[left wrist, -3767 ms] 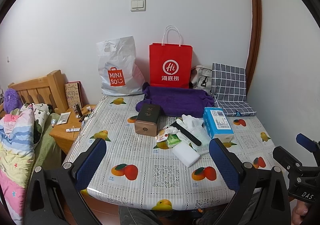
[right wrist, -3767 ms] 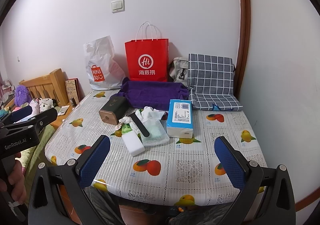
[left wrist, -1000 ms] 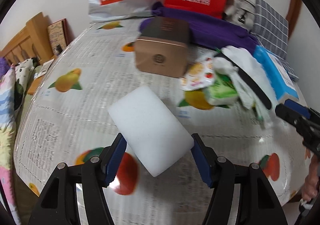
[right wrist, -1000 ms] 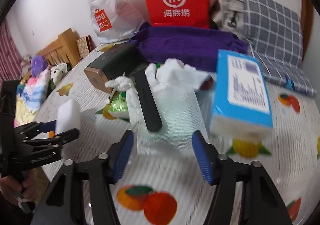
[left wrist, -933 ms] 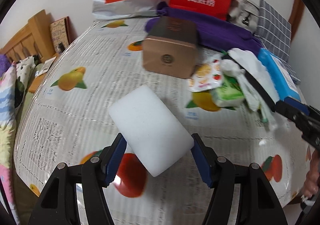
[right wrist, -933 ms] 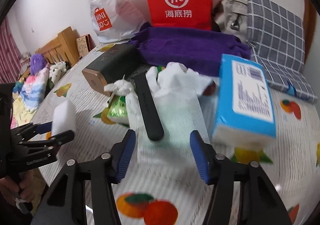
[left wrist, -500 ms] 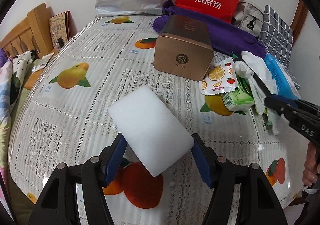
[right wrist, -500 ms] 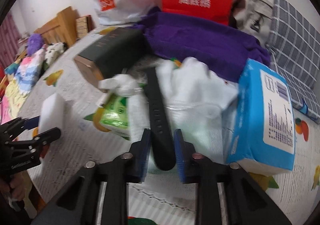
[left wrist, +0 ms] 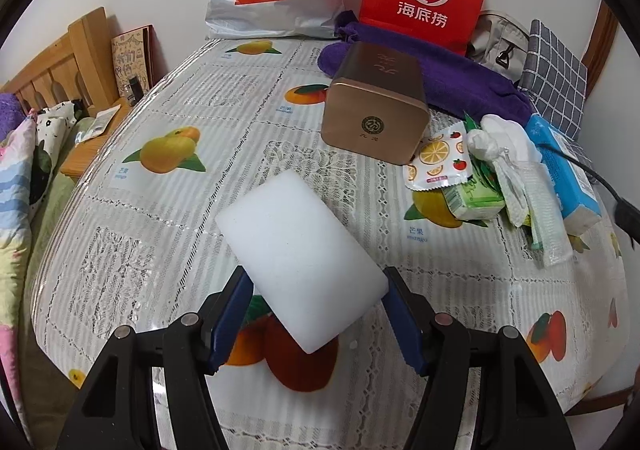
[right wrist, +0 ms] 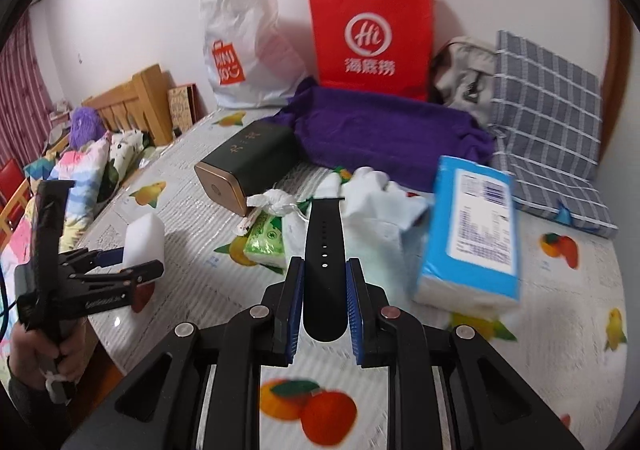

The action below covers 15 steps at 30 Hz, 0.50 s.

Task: Organize soft objects
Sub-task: 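Grasp the black watch strap with the right tool while left holds sponge, then carry the sponge and strap toward the purple towel with both tools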

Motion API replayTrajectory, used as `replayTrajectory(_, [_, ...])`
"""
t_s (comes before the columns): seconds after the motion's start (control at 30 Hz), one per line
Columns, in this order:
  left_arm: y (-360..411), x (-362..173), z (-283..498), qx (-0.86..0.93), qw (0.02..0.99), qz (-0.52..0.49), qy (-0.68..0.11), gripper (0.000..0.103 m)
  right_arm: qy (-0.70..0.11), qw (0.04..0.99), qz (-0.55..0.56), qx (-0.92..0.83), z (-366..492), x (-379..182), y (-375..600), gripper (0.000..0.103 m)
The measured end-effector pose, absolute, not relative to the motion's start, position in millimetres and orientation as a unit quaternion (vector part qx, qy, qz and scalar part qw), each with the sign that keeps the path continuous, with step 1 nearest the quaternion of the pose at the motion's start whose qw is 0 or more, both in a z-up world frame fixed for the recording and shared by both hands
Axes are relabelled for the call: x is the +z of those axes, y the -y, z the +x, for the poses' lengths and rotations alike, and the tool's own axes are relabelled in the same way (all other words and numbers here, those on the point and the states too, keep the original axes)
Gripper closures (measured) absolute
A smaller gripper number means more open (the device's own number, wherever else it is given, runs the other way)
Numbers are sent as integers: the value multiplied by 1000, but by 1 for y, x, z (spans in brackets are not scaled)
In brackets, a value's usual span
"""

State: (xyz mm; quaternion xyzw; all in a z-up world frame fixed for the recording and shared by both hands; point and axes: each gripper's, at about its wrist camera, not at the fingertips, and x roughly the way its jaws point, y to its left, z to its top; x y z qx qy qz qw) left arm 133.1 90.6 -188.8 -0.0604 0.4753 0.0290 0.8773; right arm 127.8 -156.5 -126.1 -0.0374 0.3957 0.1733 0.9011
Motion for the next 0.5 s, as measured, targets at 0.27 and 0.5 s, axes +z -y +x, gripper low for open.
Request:
replayTrajectory(0.27, [-82,-181,125,25,877,-57,-476,39,-421,900,-25,110,75,-147,224,83])
replayTrajectory(0.5, [-72,-179,126,32,876,-43,-480,39,-473,877,-16,78,70,-208,255,81])
